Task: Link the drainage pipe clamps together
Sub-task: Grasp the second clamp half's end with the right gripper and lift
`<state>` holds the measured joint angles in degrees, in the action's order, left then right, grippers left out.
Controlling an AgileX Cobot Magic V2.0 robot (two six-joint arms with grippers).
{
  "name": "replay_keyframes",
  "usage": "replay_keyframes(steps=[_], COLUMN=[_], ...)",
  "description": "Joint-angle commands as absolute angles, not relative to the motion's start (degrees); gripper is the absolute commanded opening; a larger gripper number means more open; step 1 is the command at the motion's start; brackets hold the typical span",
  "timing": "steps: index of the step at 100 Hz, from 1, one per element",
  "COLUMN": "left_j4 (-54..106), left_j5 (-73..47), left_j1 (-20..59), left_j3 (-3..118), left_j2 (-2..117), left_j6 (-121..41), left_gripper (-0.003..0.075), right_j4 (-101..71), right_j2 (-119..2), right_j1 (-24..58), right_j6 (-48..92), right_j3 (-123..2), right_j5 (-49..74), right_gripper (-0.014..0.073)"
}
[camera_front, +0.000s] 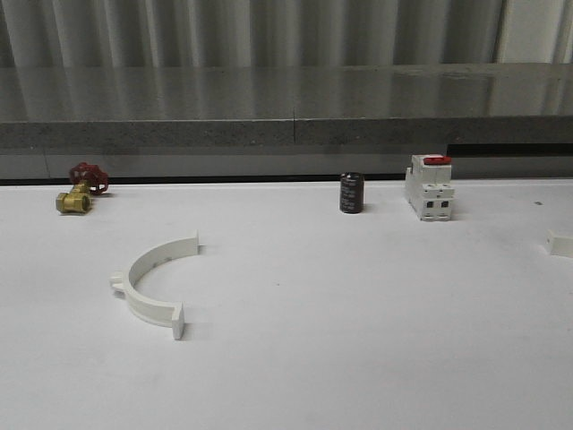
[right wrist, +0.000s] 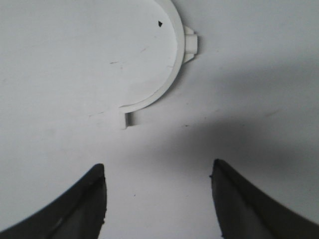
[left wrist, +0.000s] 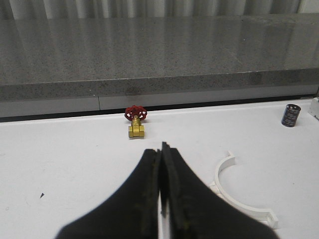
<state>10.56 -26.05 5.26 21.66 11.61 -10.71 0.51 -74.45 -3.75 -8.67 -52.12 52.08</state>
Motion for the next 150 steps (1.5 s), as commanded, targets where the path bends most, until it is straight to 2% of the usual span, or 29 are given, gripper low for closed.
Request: replay_keyframes(steps=[1, 56, 81, 90, 101, 110, 136, 150], left_j4=[11.5, 11.5, 11.5, 11.5, 11.5, 11.5, 11.5, 11.5], left_j5=[-22.0, -22.0, -22.0, -22.0, -22.0, -22.0, -22.0, -22.0], left_j1=[5.1, 5.1, 5.1, 5.1, 5.1, 5.1, 5.1, 5.1], left_j3=[23.2, 23.2, 23.2, 23.2, 23.2, 23.2, 23.2, 23.2], left_j2=[12.1, 12.1, 12.1, 12.1, 12.1, 12.1, 12.1, 12.1], left_j6=[-10.8, -10.8, -10.8, -10.8, -10.8, -10.8, -10.8, -10.8], left_gripper=[-0.0021, -0.0021, -0.0021, -0.0021, -0.0021, -0.0021, -0.0021, -0.0021], right_j4=[1.4, 1.3, 1.3, 1.3, 1.3, 1.4, 1.5, 2.0], right_j2=[-76.8, -101.4, -106.4, -106.4, -106.4, -106.4, -104.5, -101.4], right_j1=[-5.4, -7.7, -7.7, -7.7, -7.7, -7.7, -6.8, -3.5], right_j6=[-9.1, -13.3, -13.3, -13.3, -13.5, -13.5, -13.5, -15.0], right_j3=[-55.4, -67.9, -69.8, -69.8, -69.8, -69.8, -69.8, -69.8], right_j5=[51.0, 50.0, 48.4, 47.4, 47.4, 47.3, 47.4, 48.9], right_gripper=[0.0489, 0.0489, 0.0486, 0.0425, 0.0258, 0.0170, 0.0155, 0.0155])
